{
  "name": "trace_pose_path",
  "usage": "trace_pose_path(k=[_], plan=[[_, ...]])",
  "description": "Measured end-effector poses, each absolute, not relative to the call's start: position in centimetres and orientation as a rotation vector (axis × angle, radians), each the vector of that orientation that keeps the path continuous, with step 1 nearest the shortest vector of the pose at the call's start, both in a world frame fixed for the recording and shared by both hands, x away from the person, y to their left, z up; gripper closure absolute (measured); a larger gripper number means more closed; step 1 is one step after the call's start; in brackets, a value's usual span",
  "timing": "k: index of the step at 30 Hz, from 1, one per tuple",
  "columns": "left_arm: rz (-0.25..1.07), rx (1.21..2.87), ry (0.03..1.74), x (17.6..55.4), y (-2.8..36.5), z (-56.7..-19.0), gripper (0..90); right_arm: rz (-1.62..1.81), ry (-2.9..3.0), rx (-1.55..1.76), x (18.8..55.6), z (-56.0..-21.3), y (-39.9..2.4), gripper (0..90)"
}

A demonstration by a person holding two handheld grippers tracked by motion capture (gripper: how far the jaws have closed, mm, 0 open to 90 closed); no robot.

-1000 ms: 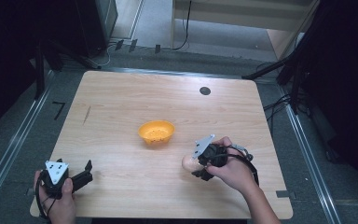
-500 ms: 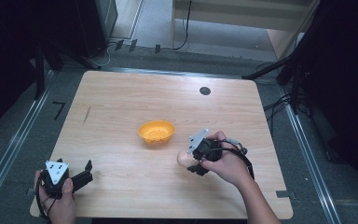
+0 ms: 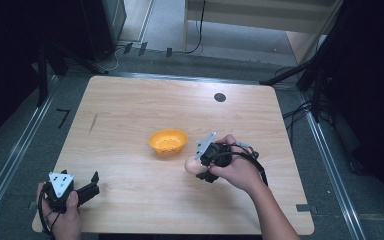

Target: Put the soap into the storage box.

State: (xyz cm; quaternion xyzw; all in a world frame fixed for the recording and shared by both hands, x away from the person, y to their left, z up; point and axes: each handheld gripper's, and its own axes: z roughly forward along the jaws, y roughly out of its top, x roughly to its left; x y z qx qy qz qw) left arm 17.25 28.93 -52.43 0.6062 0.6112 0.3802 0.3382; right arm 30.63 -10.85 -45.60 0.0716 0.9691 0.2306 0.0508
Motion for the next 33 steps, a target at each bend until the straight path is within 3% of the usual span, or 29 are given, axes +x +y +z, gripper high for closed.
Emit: trace_pose_path(k=[33], plan=[[0.986,1.576,1.598,17.3,29.0,-52.4,6.8,0.668,2.958,0.135,34.1,-43.8,-7.1,33.6]])
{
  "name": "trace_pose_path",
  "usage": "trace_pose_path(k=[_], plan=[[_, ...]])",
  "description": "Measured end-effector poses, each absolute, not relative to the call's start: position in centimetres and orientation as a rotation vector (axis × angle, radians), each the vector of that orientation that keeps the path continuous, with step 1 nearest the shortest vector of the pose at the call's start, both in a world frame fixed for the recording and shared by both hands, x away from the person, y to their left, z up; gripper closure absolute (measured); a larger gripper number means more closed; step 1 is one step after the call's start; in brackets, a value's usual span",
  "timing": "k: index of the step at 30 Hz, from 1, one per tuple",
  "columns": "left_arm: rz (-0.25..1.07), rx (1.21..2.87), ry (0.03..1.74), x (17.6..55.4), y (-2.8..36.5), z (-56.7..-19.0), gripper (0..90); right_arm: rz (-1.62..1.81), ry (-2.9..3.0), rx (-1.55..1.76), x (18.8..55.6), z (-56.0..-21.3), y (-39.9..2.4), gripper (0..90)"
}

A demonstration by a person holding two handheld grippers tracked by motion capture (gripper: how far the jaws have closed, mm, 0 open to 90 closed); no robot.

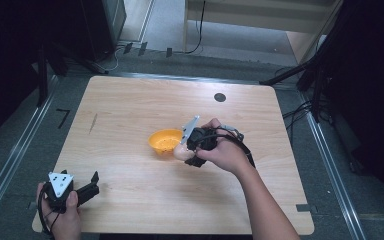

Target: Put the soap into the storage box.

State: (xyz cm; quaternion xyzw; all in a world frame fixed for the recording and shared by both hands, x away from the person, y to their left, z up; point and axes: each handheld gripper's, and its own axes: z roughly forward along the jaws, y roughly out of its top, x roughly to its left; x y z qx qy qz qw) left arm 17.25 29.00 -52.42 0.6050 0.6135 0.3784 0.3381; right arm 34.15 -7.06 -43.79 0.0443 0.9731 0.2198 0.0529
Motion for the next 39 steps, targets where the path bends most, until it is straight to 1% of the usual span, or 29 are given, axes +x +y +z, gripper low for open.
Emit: trace_pose_path(k=[18,22,31,39], plan=[[0.979,1.573,1.594,17.3,29.1,-52.4,6.8,0.685,2.960,0.107,36.5,-43.4,-5.3,33.5],[0.978,1.571,1.593,17.3,29.1,-52.4,6.8,0.716,2.977,0.076,37.1,-43.4,-4.7,33.5],[0.968,1.566,1.594,17.3,29.2,-52.4,6.8,0.675,2.973,-0.029,38.0,-43.6,-3.0,33.5],[0.966,1.561,1.596,17.3,29.2,-52.4,6.8,0.662,2.994,-0.055,38.9,-43.7,-2.1,33.5]])
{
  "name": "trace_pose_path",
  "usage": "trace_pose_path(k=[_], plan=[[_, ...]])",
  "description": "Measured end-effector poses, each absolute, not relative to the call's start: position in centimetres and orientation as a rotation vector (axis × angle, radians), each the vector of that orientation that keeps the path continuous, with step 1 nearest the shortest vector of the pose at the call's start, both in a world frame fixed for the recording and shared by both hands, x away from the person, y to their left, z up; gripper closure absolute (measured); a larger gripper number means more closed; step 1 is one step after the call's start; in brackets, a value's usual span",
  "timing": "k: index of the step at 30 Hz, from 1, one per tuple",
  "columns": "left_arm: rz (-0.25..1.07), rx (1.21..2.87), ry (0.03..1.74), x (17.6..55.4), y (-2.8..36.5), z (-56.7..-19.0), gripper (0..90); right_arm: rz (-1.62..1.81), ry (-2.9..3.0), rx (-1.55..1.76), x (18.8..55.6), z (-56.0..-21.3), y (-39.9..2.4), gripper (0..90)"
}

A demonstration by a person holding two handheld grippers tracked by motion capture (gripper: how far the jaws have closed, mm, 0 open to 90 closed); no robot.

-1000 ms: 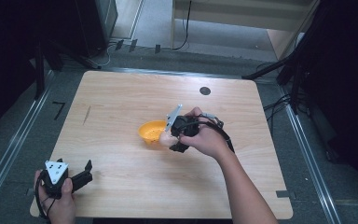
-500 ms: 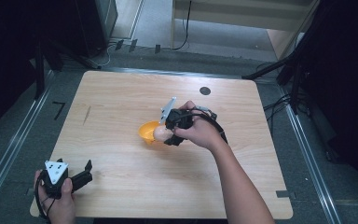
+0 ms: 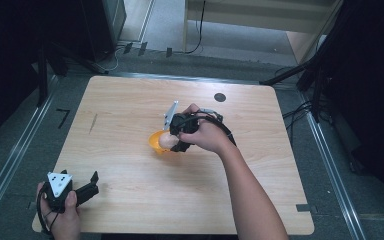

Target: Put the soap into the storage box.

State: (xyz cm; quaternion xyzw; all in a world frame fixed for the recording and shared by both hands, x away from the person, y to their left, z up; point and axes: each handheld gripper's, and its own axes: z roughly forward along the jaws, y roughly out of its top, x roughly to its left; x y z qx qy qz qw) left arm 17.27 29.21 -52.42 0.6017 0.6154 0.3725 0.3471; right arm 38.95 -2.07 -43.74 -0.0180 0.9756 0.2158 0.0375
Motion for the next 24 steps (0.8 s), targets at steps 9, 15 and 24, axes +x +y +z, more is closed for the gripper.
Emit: trace_pose_path(k=[9,15,24], plan=[[0.956,1.558,1.595,17.3,29.3,-52.4,6.8,0.635,2.994,-0.053,40.0,-43.9,-1.5,33.4],[0.954,1.556,1.598,17.3,29.3,-52.4,6.8,0.627,3.013,-0.075,40.3,-44.3,-0.9,33.4],[0.958,1.547,1.597,17.2,29.4,-52.4,6.8,0.744,2.989,-0.054,40.9,-43.3,-0.6,38.3]])
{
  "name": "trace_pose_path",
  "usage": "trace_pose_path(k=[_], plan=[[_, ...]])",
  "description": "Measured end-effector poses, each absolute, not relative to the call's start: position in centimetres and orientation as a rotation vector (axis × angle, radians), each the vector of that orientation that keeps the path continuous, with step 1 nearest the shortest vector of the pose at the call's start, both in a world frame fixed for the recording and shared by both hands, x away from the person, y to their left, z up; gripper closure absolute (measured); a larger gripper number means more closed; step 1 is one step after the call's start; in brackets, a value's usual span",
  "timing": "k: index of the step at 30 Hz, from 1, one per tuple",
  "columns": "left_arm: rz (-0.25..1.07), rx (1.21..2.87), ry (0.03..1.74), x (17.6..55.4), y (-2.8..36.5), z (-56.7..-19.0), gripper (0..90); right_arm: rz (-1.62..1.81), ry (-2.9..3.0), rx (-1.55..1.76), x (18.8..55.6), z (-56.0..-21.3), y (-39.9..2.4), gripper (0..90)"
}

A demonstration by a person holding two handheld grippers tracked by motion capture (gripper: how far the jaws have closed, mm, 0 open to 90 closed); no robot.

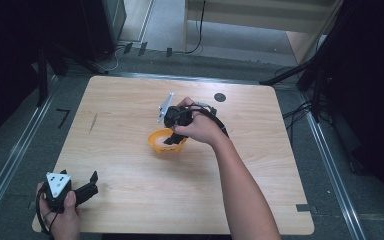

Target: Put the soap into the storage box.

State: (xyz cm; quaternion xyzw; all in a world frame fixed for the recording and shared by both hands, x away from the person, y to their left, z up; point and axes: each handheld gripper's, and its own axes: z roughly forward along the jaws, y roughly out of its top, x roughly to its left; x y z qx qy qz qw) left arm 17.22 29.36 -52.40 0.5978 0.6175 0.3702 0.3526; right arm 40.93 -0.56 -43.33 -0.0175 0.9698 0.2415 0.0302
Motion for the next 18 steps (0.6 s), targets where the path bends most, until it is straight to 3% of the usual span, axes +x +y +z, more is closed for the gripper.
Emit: trace_pose_path(k=[11,18], plan=[[0.954,1.544,1.599,17.2,29.4,-52.4,6.8,0.707,3.017,-0.020,40.8,-44.1,-1.2,34.0],[0.959,1.555,1.596,17.2,29.3,-52.4,6.8,0.719,3.008,0.060,40.1,-44.3,-2.9,19.9]])
